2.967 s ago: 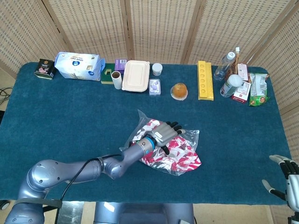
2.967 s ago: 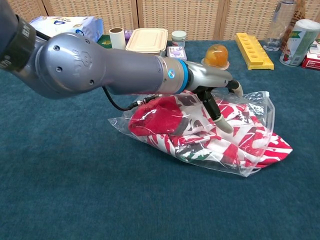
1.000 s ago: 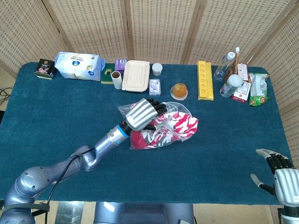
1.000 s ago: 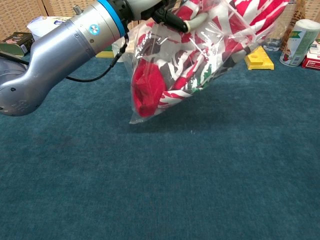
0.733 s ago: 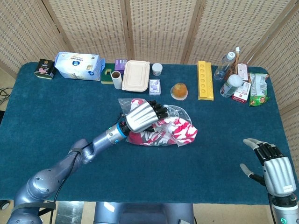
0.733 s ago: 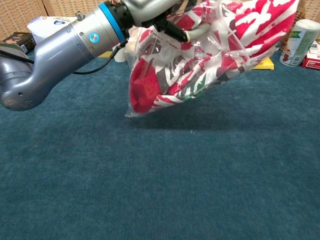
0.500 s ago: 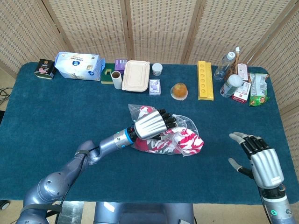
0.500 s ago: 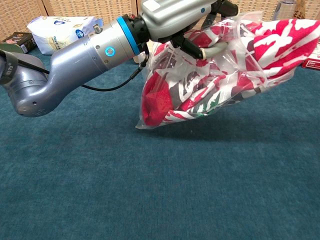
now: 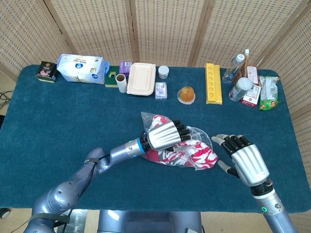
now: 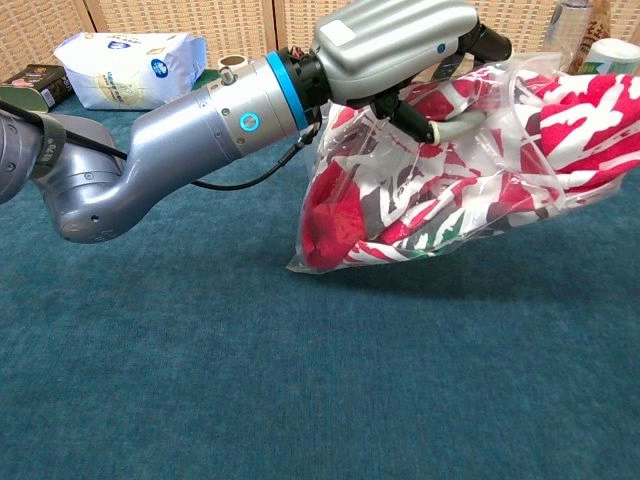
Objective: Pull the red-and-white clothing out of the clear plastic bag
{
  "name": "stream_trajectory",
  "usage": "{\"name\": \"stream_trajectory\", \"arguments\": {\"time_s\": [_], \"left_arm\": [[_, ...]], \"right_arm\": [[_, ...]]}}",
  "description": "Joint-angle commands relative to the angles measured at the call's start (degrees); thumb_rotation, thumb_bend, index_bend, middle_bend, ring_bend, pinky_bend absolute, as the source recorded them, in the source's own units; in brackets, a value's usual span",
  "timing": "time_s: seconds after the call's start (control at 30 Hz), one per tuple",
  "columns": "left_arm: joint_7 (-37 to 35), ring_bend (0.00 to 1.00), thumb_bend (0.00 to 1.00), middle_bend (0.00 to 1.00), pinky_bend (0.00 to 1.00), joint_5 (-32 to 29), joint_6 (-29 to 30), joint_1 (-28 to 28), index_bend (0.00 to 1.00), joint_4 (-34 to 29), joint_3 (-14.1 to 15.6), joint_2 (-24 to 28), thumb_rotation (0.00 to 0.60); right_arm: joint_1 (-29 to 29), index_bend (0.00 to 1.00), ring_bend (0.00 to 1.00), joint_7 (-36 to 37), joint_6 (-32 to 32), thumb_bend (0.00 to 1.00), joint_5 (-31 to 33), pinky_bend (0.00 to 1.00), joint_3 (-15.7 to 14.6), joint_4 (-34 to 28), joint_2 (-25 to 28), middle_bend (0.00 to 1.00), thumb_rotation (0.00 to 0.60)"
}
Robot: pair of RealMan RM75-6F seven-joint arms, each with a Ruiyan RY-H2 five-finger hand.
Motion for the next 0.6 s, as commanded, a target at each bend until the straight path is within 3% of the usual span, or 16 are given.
{"name": "stream_trajectory", "arguments": {"time_s": [0.03,0.37,0.6], "left_arm": [[-0.19,0.6,0.52,0.54,0.62,-0.2,-0.13,-0.13,0.73,0.24,-0.01,-0.22,0.6],[-0.42,0.6,0.52,0.54,0.62,-0.78,-0.75,-0.63,0.73,0.91,0.18,-1.17,0.6],[-0.38,0.6,0.52,0.54,0.62,-1.03,-0.94,-0.97,0.73,1.01,0.32,-1.49,0.6]], "right_arm": [[0.43,0.28,0.38,-0.53,-0.48,0.21,0.13,0.41,-0.4,-0.06,-0.32,0.34,0.6],[2.03,0.33,0.41,-1.03,-1.17,0.21,0.14,0.45,-0.99,1.63,-3.34,0.36,0.6],[2.53,0.35,0.43,-1.46,-1.48,0.27,1.32,0.47,-1.2,1.83,-4.13,0.37,0.6]]}}
